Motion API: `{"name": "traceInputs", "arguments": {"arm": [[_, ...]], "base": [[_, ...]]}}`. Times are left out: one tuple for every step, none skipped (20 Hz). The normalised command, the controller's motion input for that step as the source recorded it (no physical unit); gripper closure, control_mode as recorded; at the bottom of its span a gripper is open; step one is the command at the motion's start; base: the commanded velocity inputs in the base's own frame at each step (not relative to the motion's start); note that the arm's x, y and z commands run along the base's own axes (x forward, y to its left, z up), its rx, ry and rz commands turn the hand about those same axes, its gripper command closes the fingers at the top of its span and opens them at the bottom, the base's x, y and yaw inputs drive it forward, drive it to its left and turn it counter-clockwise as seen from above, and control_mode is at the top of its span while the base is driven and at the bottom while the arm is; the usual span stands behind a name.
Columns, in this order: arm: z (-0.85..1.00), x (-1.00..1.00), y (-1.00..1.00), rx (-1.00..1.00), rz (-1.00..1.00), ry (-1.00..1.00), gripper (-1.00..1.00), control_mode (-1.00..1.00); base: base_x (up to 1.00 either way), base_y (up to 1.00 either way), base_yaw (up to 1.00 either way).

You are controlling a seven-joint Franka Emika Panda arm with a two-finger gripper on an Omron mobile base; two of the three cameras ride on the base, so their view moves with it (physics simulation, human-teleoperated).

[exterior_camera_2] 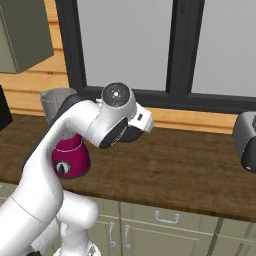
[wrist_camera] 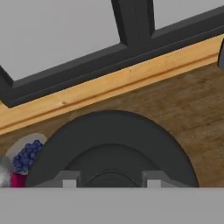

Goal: Close the lid blender by securely placing the lid on top.

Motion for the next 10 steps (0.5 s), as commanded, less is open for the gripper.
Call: {"name": "traceInputs", "arguments": {"arm": [[0.76,0.0,0.64,-0.03,0.0,0.0,1.0,-1.0],[0.73,0.0,0.67,-0.03,0.0,0.0,1.0,-1.0],[0.71,0.0,0.69,-0.03,0.01,0.0,1.0,-1.0],[0.7,0.0,0.69,-0.03,0.01,0.0,1.0,-1.0],[0.69,0.0,0.69,-0.02,0.01,0.01,1.0,-1.0],[0.66,0.0,0.69,-0.02,0.01,0.02,1.0,-1.0],[0.64,0.0,0.69,-0.01,0.01,0.02,1.0,-1.0],[0.63,0.0,0.68,-0.01,0.01,0.02,1.0,-1.0],[0.61,0.0,0.66,0.0,0.01,0.03,1.0,-1.0],[0.58,0.0,0.66,0.0,0.01,0.03,1.0,-1.0]], "base": [[0.0,0.0,0.0],[0.0,0.0,0.0],[0.0,0.0,0.0],[0.0,0.0,0.0],[0.0,0.0,0.0],[0.0,0.0,0.0],[0.0,0.0,0.0],[0.0,0.0,0.0],[0.0,0.0,0.0],[0.0,0.0,0.0]]}}
